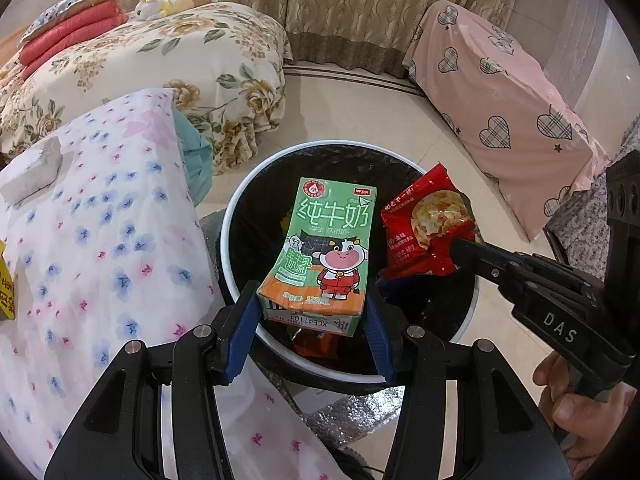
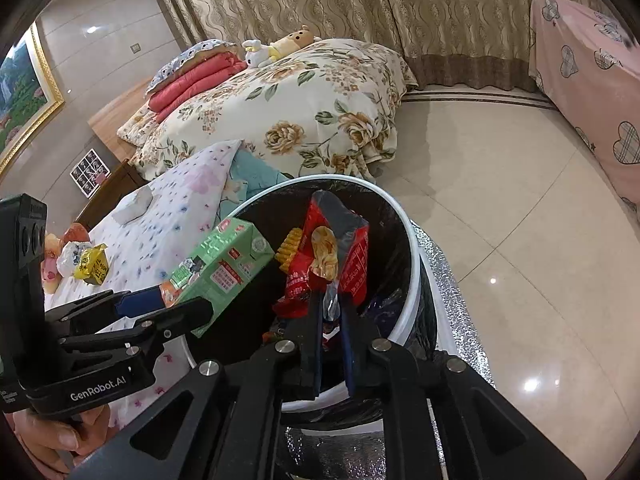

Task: Collect trash
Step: 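Open both tools to drop the carton and chip bag into the bin, then move both open tools back over the bed toward the remaining items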

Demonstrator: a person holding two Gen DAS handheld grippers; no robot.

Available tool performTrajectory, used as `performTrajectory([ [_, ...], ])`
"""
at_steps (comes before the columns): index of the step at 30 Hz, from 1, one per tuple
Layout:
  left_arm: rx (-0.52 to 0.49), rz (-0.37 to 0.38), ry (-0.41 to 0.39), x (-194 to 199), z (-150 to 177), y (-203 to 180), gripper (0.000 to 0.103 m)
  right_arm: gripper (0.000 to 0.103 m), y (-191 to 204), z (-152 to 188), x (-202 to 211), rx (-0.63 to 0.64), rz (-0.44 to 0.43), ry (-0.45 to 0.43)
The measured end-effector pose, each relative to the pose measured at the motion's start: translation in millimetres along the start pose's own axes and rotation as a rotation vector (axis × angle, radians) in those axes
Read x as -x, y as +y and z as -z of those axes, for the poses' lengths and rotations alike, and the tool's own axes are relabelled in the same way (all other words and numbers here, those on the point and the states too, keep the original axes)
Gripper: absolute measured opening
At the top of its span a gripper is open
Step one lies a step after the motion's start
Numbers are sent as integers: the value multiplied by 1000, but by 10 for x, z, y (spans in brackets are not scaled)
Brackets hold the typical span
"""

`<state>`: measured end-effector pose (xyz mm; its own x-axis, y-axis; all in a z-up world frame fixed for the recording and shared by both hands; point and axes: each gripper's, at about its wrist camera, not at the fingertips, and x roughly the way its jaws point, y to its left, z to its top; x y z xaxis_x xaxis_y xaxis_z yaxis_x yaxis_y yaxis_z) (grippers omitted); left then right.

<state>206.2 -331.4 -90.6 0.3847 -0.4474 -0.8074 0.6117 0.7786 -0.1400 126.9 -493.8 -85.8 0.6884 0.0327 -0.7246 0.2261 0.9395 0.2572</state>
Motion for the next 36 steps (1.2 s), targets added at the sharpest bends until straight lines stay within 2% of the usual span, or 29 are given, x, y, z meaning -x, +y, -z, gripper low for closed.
performTrajectory([
  [1,4,-4,1,11,3,11,55,12,-7,-3,3,-4,-1,-3],
  [2,8,-10,-1,24,5,28,65,16,-10,-6,16,-8,-2,-6],
  [4,22,-20,-23,89,24,59,70,29,-6,-14,55,-10,-6,-18],
  [5,27,-14,-32,135,39,80,71,43,-4,-17,73,-12,-6,-24],
  [6,32,-12,-33,165,48,92,74,50,-1,-14,106,-18,-10,-36],
  [8,45,-15,-47,257,107,140,75,50,7,-13,153,-24,-17,-44],
  [10,64,-21,-67,366,197,198,76,54,30,5,203,-31,-22,-53],
  [12,89,-32,-83,475,293,277,76,63,82,26,245,-34,-30,-63],
  [16,121,-65,-120,693,500,453,77,68,275,60,283,-15,-63,-59],
  [18,152,-97,-130,789,604,587,78,73,419,84,284,-4,-88,-51],
  [23,274,-156,-152,1037,866,1028,79,76,758,130,243,25,-145,-27],
  [36,458,-298,-180,1433,1383,1978,79,79,1640,232,-5,142,-245,39],
])
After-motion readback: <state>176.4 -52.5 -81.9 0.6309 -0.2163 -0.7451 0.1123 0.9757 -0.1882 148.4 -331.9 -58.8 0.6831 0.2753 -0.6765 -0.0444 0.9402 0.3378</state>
